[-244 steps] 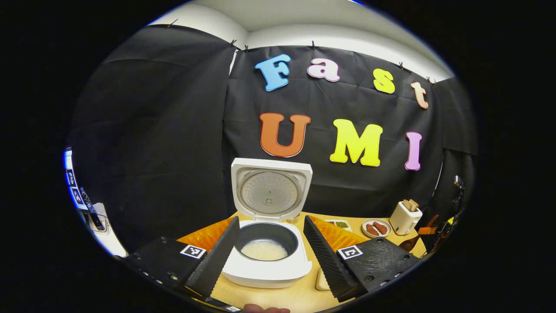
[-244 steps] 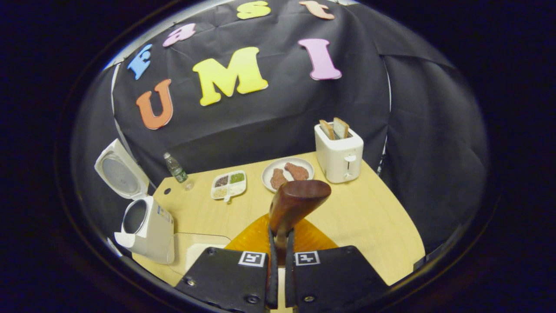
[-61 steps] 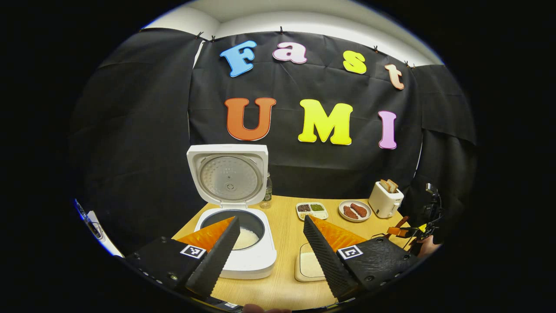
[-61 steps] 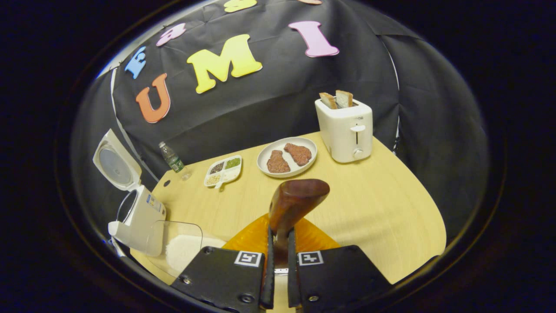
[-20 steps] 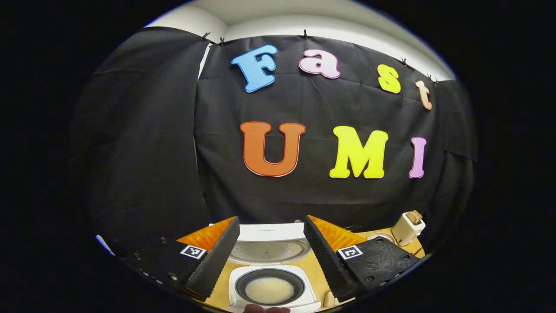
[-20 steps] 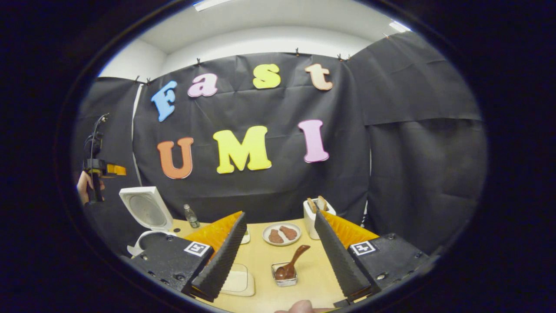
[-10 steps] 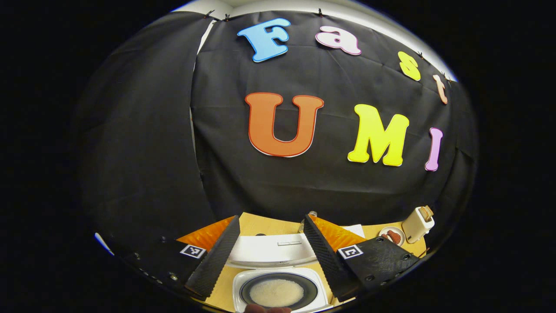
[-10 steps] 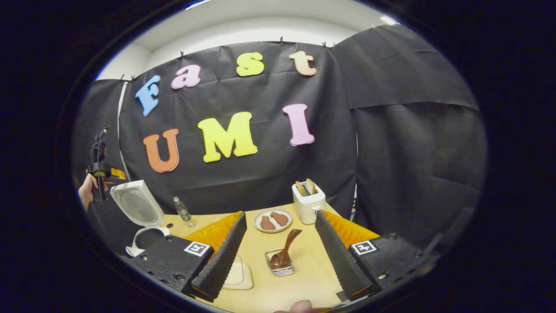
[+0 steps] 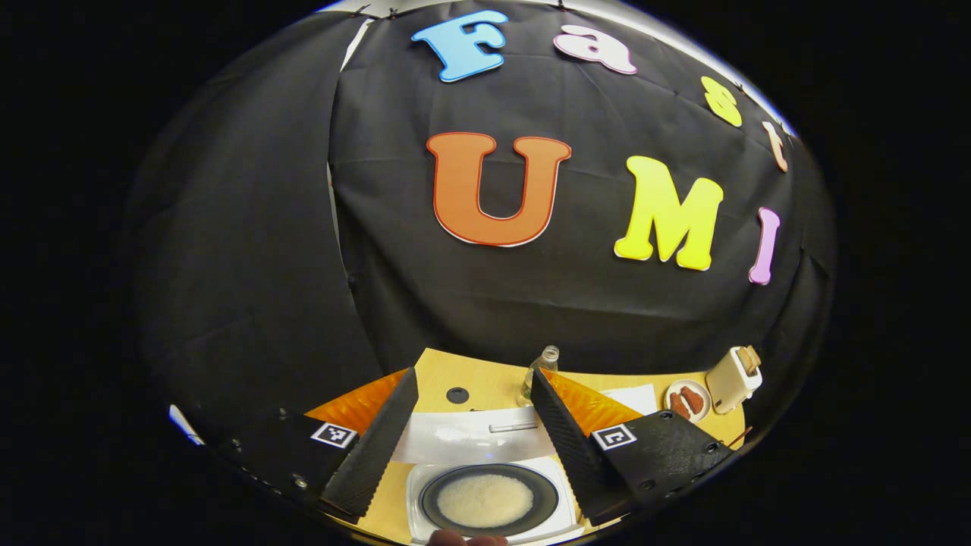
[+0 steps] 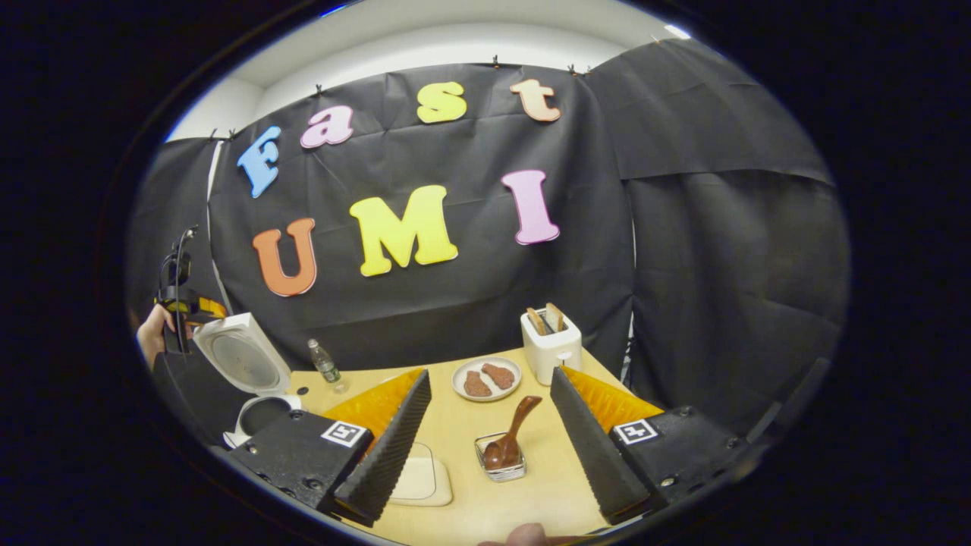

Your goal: Close the left gripper, press the button to open the rice cooker; take a wooden spoon from the chopstick holder with the right hand, scoop a spoonful of rice and pour it into the rice cooker, then put the wooden spoon back into the chopstick holder.

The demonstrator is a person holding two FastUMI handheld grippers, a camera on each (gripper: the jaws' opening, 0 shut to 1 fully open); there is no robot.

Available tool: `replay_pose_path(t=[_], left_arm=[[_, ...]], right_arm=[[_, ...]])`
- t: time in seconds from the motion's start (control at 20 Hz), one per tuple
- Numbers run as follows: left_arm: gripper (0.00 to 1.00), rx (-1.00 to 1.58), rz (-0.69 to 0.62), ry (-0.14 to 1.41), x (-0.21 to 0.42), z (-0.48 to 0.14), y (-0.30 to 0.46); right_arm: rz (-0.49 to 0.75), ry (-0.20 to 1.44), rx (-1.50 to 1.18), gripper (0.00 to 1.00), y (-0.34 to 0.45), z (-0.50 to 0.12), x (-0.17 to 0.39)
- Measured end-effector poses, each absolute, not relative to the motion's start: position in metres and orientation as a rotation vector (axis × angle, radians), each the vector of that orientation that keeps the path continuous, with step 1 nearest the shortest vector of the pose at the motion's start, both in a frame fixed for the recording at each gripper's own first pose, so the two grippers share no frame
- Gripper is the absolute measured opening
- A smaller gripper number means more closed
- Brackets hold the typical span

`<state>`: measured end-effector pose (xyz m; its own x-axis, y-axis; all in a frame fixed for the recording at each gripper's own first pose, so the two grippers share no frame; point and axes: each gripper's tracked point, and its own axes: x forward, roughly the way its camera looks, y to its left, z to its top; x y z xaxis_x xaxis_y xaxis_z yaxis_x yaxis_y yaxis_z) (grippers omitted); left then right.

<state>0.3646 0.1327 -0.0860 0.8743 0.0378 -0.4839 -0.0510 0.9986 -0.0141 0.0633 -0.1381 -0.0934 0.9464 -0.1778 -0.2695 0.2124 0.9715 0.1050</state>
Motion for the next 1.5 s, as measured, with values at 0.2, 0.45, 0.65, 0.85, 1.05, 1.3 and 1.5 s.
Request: replay_pose_path(t=[0.2,0.45,0.65,0.85,1.05,1.3,1.5], left_arm=[[0.98,-0.056,0.005,0.542,0.332,-0.093,0.121],[0.96,-0.103,-0.034,0.705,0.271,-0.151,0.107],[0.96,-0.142,-0.035,0.792,0.222,-0.199,0.102],[0.97,-0.152,-0.018,0.889,0.189,-0.242,0.094],[0.98,-0.148,0.01,0.967,0.172,-0.264,0.094],[0.98,-0.102,0.013,1.013,0.164,-0.275,0.09],[0.96,-0.08,0.041,1.067,0.157,-0.286,0.091]], right_arm=[[-0.146,0.281,0.134,1.0,-0.119,-0.098,0.065],[-0.105,0.292,0.118,1.0,-0.106,-0.104,0.064],[-0.06,0.343,0.148,0.99,-0.085,-0.124,0.059],[-0.014,0.377,0.161,1.0,-0.067,-0.135,0.054],[0.004,0.378,0.173,1.0,-0.06,-0.138,0.051],[0.014,0.4,0.238,1.0,-0.052,-0.152,0.05],[0.014,0.406,0.263,1.0,-0.052,-0.159,0.05]])
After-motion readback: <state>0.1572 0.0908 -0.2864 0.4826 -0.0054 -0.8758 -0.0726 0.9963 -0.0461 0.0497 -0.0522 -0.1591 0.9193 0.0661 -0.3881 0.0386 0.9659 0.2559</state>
